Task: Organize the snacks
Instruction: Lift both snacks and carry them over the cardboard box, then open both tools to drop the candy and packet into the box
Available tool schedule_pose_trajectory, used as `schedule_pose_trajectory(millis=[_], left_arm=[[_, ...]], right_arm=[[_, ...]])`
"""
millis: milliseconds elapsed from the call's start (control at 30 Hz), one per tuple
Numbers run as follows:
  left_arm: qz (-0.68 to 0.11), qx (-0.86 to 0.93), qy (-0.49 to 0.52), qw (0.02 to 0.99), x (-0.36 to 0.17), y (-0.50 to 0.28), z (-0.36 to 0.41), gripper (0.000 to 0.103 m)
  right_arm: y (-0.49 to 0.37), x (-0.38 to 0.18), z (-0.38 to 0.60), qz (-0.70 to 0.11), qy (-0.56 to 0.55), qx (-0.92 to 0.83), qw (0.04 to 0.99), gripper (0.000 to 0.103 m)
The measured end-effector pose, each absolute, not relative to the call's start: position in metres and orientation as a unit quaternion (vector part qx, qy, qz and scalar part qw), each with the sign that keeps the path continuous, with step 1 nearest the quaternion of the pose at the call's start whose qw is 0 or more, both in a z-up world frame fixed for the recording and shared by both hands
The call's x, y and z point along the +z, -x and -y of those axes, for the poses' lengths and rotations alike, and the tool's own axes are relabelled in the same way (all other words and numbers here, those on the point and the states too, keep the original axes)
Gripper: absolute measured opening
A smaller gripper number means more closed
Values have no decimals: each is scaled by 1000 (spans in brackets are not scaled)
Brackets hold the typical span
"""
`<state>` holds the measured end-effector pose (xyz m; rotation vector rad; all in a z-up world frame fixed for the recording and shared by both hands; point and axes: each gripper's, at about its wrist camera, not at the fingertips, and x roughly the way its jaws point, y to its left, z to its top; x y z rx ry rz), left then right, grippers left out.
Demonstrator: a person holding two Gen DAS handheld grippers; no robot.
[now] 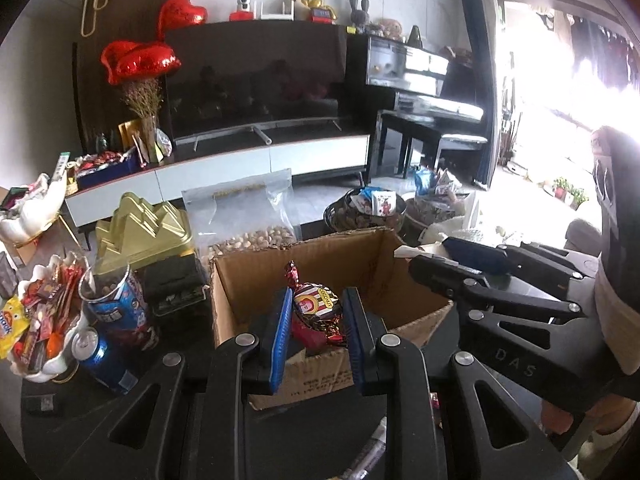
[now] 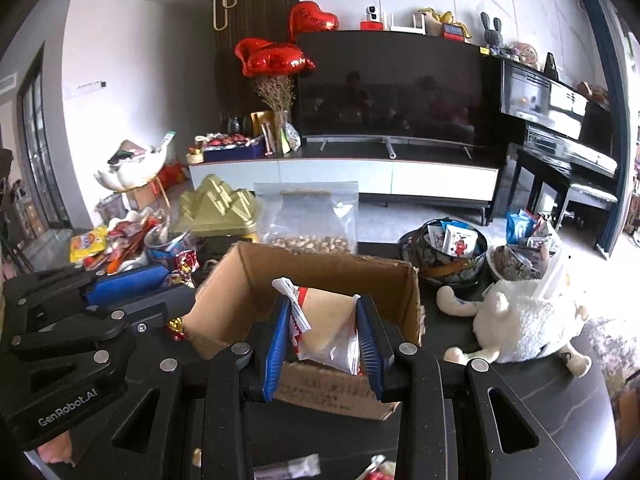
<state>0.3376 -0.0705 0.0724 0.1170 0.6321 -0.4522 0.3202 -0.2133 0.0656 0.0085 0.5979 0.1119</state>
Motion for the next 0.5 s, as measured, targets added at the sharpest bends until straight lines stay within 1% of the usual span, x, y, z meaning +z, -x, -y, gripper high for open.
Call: schedule_pose_trajectory(millis=[267, 333, 367, 400, 467, 500], left_arm=[[-339, -215, -61, 914, 53, -383, 80, 26], [-350, -206, -60, 912, 49, -391, 82, 26], [-354, -199, -60, 912, 48, -395, 81, 28], [-357, -194, -61, 912, 47, -397, 81, 31], [-360, -181, -58, 913, 46, -397, 77, 45], [-359, -179, -56, 914, 46, -396, 74, 47]], right_arm=[[-356, 47, 218, -327, -11, 58, 943, 35], [-361, 43, 219, -331, -16, 57, 942, 37], [-364, 42, 219, -333, -18, 53, 941, 44], [-365, 41, 220, -332, -18, 47, 942, 46], [-364, 42, 220, -327, -4, 27, 945, 47], [-362, 42, 220, -326, 2, 17, 945, 54]])
